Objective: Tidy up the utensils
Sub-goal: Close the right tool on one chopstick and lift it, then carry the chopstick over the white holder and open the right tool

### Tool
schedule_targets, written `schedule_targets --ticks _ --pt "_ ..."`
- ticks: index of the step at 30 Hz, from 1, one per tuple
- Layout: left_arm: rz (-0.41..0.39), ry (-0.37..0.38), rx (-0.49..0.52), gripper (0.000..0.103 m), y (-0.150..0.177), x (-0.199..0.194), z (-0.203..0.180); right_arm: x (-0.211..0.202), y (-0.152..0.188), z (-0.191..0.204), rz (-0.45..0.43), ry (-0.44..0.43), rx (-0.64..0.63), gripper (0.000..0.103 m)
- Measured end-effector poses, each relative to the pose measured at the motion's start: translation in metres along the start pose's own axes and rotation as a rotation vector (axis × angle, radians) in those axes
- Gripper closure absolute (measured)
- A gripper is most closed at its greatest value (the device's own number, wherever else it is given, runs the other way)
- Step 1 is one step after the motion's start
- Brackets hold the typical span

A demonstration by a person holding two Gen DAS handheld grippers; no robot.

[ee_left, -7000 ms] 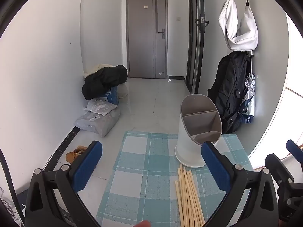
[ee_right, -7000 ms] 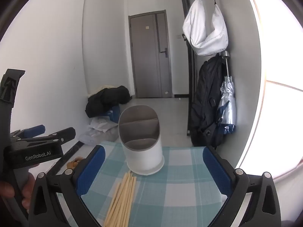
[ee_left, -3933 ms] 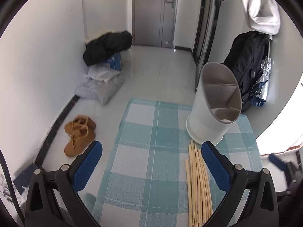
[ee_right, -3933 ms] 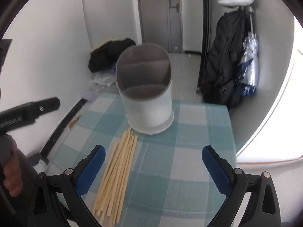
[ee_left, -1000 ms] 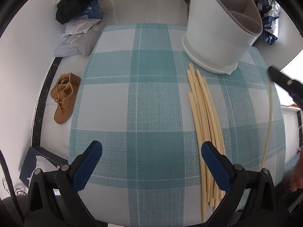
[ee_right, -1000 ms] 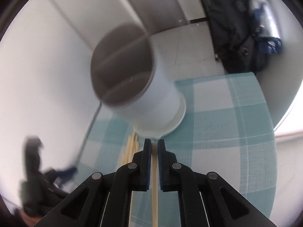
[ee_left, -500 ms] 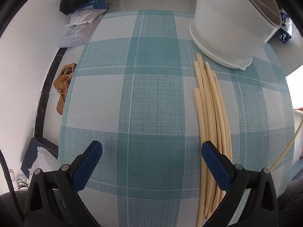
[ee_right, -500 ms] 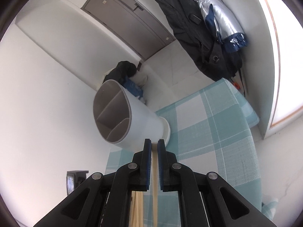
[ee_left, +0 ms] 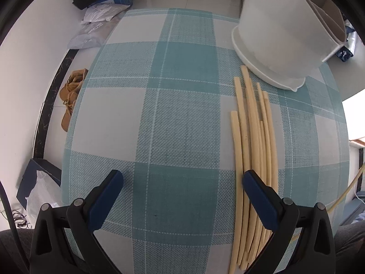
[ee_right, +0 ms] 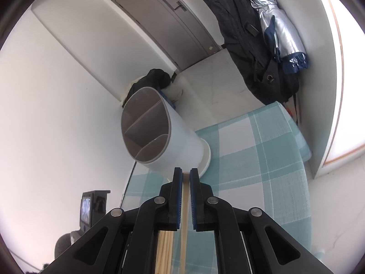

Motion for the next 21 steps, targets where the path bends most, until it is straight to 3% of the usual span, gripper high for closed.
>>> schedule_targets --ticks 6,12,14,18,20,21 --pt "-0.002 -0.035 0.014 0.002 0.000 0.000 -0.003 0.001 0.000 -0.001 0.006 0.004 0.004 0.097" --pt "-0.050 -0.073 0.022 0.007 -0.014 -0.001 -0.007 0.003 0.001 0.002 0.015 0.013 -0.016 0.097" --pt "-0.060 -0.063 0.012 0.013 -0.018 -0.001 -0.009 0.002 0.001 0.003 0.012 0.015 -0.021 0.097" --pt "-0.052 -0.030 0.011 0.040 -0.024 -0.005 -0.013 0.000 0.000 0.003 0.006 0.019 -0.023 0.097" --pt "-0.046 -0.015 0.027 0.063 -0.025 -0.009 -0.017 -0.001 0.000 0.003 0.004 0.020 -0.026 0.097" --pt "-0.047 -0.013 0.038 0.082 -0.024 -0.011 -0.019 -0.001 0.001 0.004 0.005 0.024 -0.031 0.097"
Point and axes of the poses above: each gripper's, at about its wrist camera, not at the fingertips, and x roughly the way its jaws point, z to its left, y to its underside, the point moved 2 cm from there along x, roughly the way its jaws point, and after that the axes turned 14 degrees about -y, right-handed, at the moved point
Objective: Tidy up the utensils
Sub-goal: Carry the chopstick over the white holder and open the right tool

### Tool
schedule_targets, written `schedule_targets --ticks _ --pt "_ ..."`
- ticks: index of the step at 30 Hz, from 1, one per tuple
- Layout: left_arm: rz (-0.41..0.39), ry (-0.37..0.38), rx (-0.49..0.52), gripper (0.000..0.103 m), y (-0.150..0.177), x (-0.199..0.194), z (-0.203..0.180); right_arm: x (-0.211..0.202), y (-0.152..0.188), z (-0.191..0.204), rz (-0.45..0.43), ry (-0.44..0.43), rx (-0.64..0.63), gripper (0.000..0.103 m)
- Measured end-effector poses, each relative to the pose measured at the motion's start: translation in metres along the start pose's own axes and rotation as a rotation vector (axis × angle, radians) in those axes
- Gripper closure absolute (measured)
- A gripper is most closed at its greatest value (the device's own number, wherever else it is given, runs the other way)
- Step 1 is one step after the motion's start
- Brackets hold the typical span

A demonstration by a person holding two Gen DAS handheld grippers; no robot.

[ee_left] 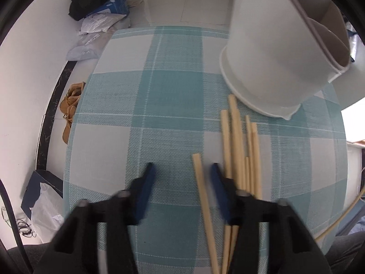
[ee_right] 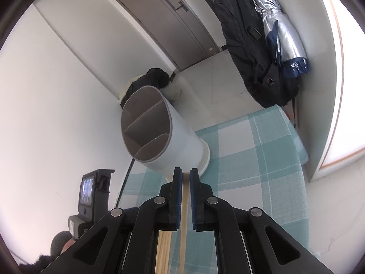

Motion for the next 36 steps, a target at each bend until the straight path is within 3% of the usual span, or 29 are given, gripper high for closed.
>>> schedule_targets --ticks 1,4,7,10,16,22,27,36 --pt "0.005 0.003 0.012 0.098 0.000 -0.002 -0.003 0.000 0.000 0.001 0.000 0.003 -0.004 0.097" --pt "0.026 -0.004 0.008 0.100 0.000 -0.003 -0.006 0.001 0.001 0.005 -0.001 0.006 -0.016 0.097" --pt "-0.003 0.021 -0.014 0.100 -0.004 -0.004 0.001 0.003 0.003 0.011 0.001 0.014 -0.039 0.097" --pt "-0.040 0.093 -0.080 0.100 -0.005 -0.014 0.014 0.004 0.006 0.024 0.001 0.020 -0.102 0.097" --pt "-0.305 0.205 -0.174 0.100 0.009 -0.077 0.042 0.003 0.018 0.055 -0.010 0.024 -0.234 0.097" --pt "-0.452 0.263 -0.171 0.101 0.022 -0.122 0.053 0.001 0.025 0.080 -0.044 0.068 -0.320 0.097" --pt "-0.497 0.273 -0.113 0.101 0.013 -0.133 0.053 -0.004 0.029 0.100 -0.080 0.077 -0.384 0.097" --pt "-0.498 0.284 -0.026 0.101 0.015 -0.145 0.053 -0.001 0.030 0.115 -0.099 0.091 -0.415 0.097"
Point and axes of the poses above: each gripper's, at about its wrist camera, not at the fingertips, and x roughly the way its jaws point, z to its left, y to its underside, the point moved 2 cm from there along x, roughly the way its jaws point, and after that the axes turned 14 degrees about -y, right-handed, at the moved point
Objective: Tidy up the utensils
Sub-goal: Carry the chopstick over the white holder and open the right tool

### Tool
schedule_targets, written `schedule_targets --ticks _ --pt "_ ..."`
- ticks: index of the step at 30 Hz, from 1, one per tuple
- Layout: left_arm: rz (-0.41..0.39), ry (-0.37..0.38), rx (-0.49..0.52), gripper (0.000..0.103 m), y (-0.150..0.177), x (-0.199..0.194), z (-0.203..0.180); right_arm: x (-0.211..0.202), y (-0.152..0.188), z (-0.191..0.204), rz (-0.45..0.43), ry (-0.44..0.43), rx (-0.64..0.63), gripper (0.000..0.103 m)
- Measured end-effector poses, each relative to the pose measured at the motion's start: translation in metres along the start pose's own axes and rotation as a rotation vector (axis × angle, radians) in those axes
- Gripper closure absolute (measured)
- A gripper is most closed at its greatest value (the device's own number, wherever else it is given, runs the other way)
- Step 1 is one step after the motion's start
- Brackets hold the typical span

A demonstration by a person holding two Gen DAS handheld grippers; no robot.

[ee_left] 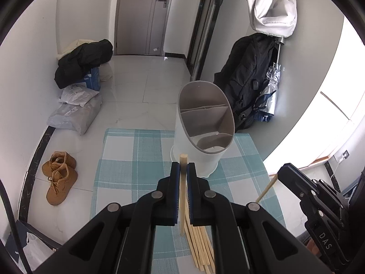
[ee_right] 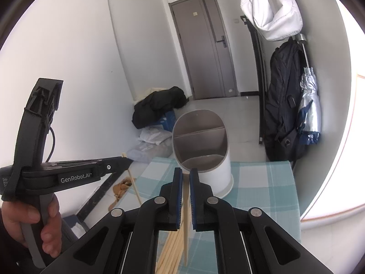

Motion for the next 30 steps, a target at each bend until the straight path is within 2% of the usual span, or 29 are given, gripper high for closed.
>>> schedule_targets --ticks 4,7,16,19,25,30 --pt "0.011 0.014 0.015 0.101 -0.002 -0.003 -0.001 -0.001 0.000 0.003 0.001 0.013 -0.008 0.097" --pt "0.035 0.051 0.029 0.101 -0.007 -0.003 -0.003 -0.002 -0.004 0.005 -0.011 0.011 -0.013 0.097" --pt "0.041 0.120 0.059 0.101 -0.033 -0.018 -0.013 -0.002 -0.028 0.003 -0.034 0.011 -0.040 0.098" --pt "0.040 0.136 0.051 0.101 -0.048 -0.023 -0.013 -0.003 -0.045 -0.002 -0.044 0.012 -0.046 0.098" --pt "0.039 0.177 -0.016 0.101 -0.097 -0.034 -0.007 -0.010 -0.105 -0.004 -0.092 0.004 -0.122 0.097" --pt "-0.015 0.167 -0.037 0.101 -0.141 -0.039 -0.006 -0.004 -0.157 -0.006 -0.138 -0.011 -0.184 0.098"
Point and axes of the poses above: each gripper's, at about its wrist camera, not at the fingertips, and x roughly the way its jaws point, z to its left, y to its underside, the point moved 2 cm from there along x, roughly the way its jaws point, and after that the axes turned 14 degrees about -y, right-handed, at the moved point
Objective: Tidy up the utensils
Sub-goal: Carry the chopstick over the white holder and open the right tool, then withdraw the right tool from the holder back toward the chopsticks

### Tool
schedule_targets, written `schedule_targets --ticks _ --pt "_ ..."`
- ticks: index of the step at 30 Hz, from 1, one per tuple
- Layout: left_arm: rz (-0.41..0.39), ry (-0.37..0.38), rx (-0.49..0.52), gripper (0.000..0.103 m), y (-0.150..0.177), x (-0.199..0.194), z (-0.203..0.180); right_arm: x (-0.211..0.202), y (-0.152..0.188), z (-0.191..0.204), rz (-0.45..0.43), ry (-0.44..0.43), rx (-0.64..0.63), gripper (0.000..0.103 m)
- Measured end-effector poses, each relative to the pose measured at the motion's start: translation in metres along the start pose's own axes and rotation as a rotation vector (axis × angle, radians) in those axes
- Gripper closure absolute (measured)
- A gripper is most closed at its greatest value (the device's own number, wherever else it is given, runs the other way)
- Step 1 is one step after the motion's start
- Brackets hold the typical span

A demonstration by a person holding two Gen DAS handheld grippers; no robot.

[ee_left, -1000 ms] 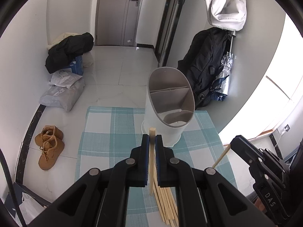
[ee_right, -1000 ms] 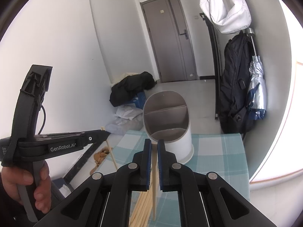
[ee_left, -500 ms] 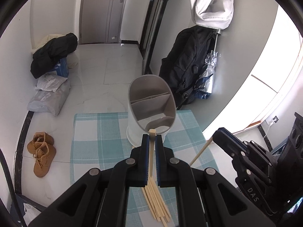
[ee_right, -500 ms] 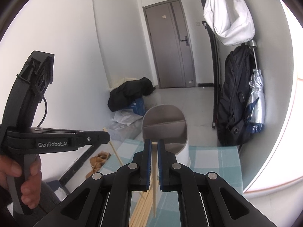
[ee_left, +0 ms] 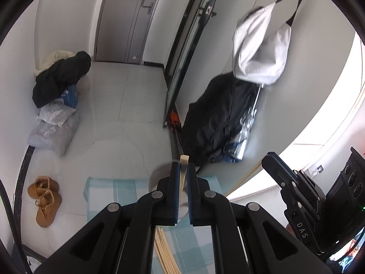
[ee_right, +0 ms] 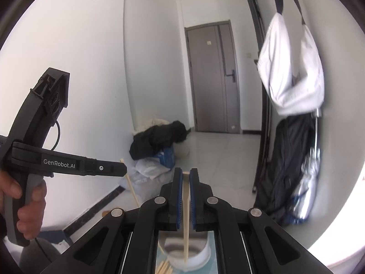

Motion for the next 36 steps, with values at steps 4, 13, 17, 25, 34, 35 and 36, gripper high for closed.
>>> schedule_targets --ticks 4,13,17,25,34,35,36 --pt "-0.031 -0.003 -0.017 0.101 -0.026 0.003 0.003 0.017 -0.026 -0.011 -0.038 -0.019 -0.018 0.097" --pt "-0.058 -0.052 0.008 0.101 -0.041 0.034 0.011 0.066 -0.035 -0.026 -0.040 -0.059 -0.076 0.097" --pt "-0.033 -0.045 0.010 0.101 -0.034 0.057 0.018 0.088 -0.018 -0.028 0.031 -0.094 -0.114 0.097" --pt "0.068 -0.070 0.073 0.095 -0.026 0.082 0.021 0.109 0.017 -0.029 0.161 -0.187 -0.071 0.095" --pt "0.012 -0.171 -0.039 0.050 -0.015 0.055 0.055 0.064 0.031 -0.037 0.125 -0.147 0.059 0.071" --pt "0.007 -0.175 -0.039 0.050 -0.013 0.051 0.054 0.059 0.032 -0.036 0.119 -0.138 0.063 0.071" --pt "0.001 -0.191 -0.038 0.049 -0.010 0.047 0.053 0.058 0.031 -0.036 0.114 -0.128 0.065 0.068"
Point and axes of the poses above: each gripper's, at about its wrist camera, not at the fingertips, and x roughly the way its jaws point, z to its left, y to its underside, the point moved 2 cm from there along x, roughly the way its jaws point, and after that the axes turned 14 degrees about -y, right-handed, at the moved point
